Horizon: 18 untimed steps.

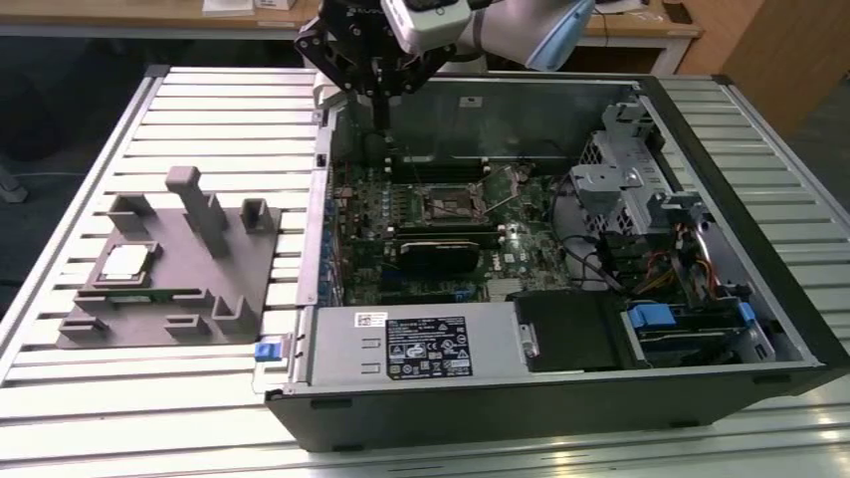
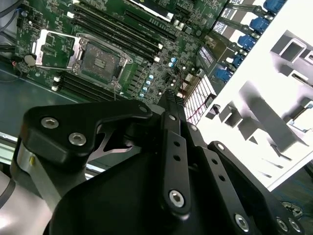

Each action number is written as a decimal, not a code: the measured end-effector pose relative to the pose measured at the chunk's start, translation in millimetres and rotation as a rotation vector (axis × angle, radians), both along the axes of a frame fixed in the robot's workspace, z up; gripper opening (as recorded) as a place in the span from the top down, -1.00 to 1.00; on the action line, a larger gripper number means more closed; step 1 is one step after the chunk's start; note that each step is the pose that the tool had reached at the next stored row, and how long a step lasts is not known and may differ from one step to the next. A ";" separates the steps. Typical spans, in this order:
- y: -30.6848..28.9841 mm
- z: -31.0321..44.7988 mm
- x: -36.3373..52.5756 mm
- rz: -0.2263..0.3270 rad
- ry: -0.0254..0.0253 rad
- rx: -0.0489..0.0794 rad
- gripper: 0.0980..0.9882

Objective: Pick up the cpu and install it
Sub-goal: 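Reach for the cpu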

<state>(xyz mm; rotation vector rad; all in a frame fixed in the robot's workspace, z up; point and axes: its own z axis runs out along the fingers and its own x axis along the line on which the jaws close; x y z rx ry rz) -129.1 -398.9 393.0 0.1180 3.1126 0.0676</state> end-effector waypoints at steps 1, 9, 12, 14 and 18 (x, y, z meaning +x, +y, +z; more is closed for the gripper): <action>0.0 -0.1 -0.5 0.000 0.0001 0.000 0.96; 0.0 -0.4 -4.5 0.000 0.0003 0.000 0.96; 0.0 -0.6 -5.7 0.000 0.0005 0.000 0.96; 0.0 -0.6 -6.5 0.000 0.0007 0.000 0.96; 0.0 -0.8 -7.9 0.000 0.0008 0.000 0.96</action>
